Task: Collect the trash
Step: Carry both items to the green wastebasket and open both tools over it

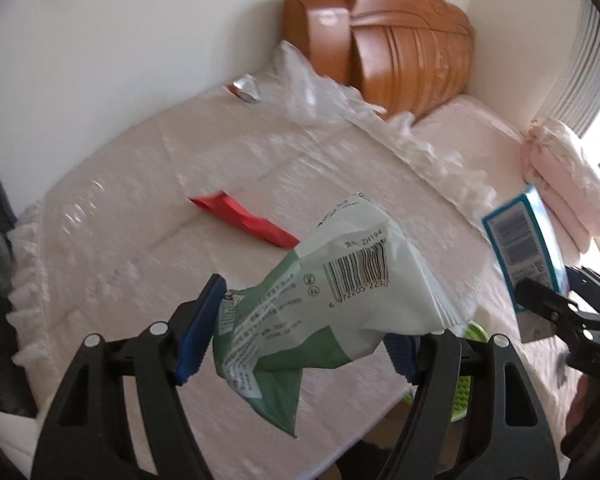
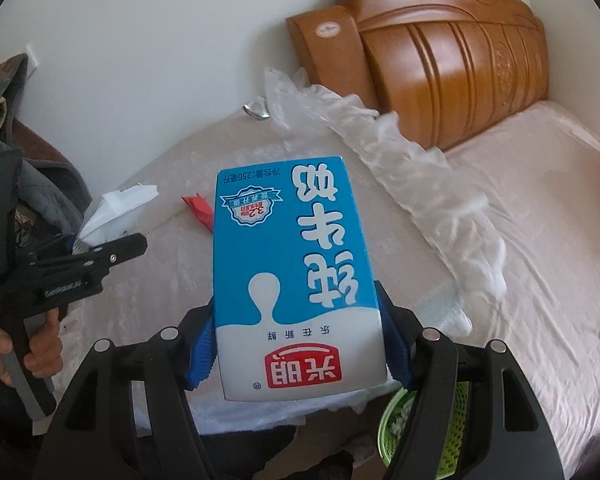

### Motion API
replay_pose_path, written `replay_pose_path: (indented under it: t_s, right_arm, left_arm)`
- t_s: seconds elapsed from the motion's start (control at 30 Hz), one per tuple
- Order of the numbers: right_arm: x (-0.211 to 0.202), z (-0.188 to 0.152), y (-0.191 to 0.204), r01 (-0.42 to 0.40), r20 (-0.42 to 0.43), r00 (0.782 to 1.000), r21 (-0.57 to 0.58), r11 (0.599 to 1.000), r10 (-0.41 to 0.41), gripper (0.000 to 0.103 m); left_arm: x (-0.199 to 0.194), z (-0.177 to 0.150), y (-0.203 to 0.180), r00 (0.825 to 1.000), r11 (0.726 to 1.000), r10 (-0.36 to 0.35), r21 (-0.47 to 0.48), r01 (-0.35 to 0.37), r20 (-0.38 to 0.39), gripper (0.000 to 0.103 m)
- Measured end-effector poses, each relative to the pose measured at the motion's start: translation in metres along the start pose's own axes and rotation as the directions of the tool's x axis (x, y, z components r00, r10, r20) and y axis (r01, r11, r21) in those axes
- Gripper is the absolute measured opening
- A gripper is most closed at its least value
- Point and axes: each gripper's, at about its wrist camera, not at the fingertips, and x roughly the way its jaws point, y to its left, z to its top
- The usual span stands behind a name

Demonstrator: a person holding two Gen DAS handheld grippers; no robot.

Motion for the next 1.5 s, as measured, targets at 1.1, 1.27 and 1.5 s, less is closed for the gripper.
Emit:
replay_pose_path:
  t_s: [1.1,1.27,1.5]
  right_arm:
    - [-0.128,-0.161,-0.217,0.375,-0.089,0.922,0.453,0.809,-0.377,0.068]
    - [-0.13,-0.169,-0.229,0.373,-0.098,0.923,0.457,0.808,-0.372,0.068]
    - [-0.129,-0.17,-0.236,0.366,-0.095,0.926,0.458,0.81,-0.364,0.068]
  left_arm:
    - [0.116,-0.124,-0.34,0.868,0.724,-0.26,0.51,0.465,-0.423,0.07]
    - [0.137,-0.146,-0.355,0.859,0.721,-0.219,0.516,0.463,-0.463,0.071]
    - [0.153,-0.158,-0.357,0.835,0.735,-0.194,0.487,0.472,-0.515,0.084]
